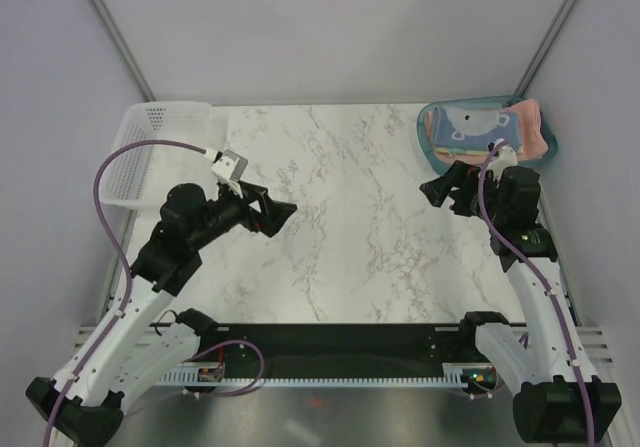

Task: Fold and stack the towels
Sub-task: Neatly place the folded towel into the bin

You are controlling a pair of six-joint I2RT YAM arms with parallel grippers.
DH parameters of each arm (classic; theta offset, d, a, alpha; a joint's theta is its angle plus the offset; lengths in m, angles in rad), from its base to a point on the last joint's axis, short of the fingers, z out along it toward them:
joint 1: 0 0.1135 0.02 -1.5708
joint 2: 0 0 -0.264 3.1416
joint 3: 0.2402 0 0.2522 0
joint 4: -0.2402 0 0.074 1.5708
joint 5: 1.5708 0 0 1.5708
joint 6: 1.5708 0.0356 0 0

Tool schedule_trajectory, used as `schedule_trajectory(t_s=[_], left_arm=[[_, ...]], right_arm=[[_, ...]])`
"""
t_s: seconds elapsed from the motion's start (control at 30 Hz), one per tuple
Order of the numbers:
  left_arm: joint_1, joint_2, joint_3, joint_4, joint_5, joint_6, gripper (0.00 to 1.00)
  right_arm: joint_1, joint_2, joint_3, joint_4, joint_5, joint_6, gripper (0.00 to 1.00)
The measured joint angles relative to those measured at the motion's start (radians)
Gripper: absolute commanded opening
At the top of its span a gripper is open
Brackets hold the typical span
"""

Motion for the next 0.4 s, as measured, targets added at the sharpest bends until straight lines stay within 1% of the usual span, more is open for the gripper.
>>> schedule_trajectory(t_s=[0.17,0.4], left_arm=[[0.0,-0.035,-0.019,0.018,0.001,0.0,1.0],[0.0,-0.041,-0.037,0.018,0.0,0.002,1.0]], right_arm=[[0.0,-0.013,0.0,0.022,-0.003,-0.002,0.98],[0.0,-0.013,0.0,0.028,-0.007,-0.006,0.98]])
